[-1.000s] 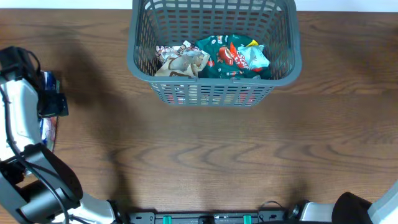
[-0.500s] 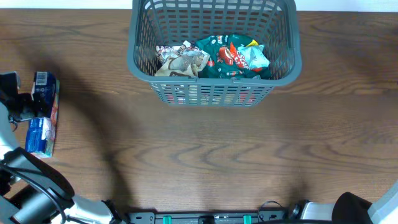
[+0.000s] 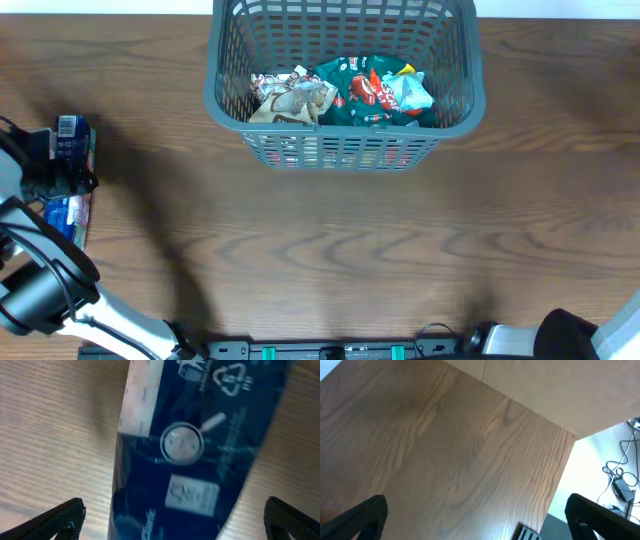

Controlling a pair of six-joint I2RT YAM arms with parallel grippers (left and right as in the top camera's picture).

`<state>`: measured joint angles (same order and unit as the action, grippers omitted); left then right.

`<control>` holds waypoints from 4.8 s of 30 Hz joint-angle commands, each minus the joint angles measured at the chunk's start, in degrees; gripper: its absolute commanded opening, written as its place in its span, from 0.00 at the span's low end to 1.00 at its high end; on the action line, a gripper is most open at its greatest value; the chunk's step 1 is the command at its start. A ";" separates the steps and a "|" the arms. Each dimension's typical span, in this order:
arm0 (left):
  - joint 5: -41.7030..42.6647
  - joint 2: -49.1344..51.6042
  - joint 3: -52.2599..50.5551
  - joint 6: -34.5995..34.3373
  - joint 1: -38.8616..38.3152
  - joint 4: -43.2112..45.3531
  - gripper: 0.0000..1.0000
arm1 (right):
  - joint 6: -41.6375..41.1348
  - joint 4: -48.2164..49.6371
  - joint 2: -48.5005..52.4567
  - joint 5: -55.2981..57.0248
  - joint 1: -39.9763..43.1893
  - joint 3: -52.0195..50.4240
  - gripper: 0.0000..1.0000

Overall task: Pack container
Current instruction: 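Lower the left gripper and close it on the blue packet, then lift the blue packet and carry it right over the basket, then lower the blue packet into the basket and open the left gripper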

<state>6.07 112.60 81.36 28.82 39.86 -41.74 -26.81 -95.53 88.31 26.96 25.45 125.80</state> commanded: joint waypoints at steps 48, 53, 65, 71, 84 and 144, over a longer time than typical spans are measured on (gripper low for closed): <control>13.42 -17.35 3.32 -13.92 -5.62 -1.42 0.06 | -0.98 -0.09 -0.57 0.61 0.39 0.02 0.99; 15.23 -24.61 6.23 -13.92 -12.13 -1.95 0.06 | -0.98 -0.09 -0.57 0.61 0.39 0.02 0.99; 16.02 -26.86 31.78 -13.94 -29.73 -8.31 0.06 | -0.98 -0.07 -0.57 0.61 0.39 0.02 0.99; 19.12 -26.27 37.77 -11.04 -35.91 -6.95 0.06 | -0.98 -0.09 -0.57 0.61 0.39 0.02 0.99; 29.51 -20.48 37.77 1.92 -50.95 -5.31 0.06 | -0.98 -0.09 -0.57 0.61 0.39 0.02 0.99; 21.05 3.89 37.75 21.27 -62.34 -17.84 0.96 | -0.98 -0.07 -0.57 0.61 0.39 0.02 0.99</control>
<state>26.55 117.25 117.99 49.78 -22.31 -59.55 -26.81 -95.53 88.31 26.96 25.45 125.80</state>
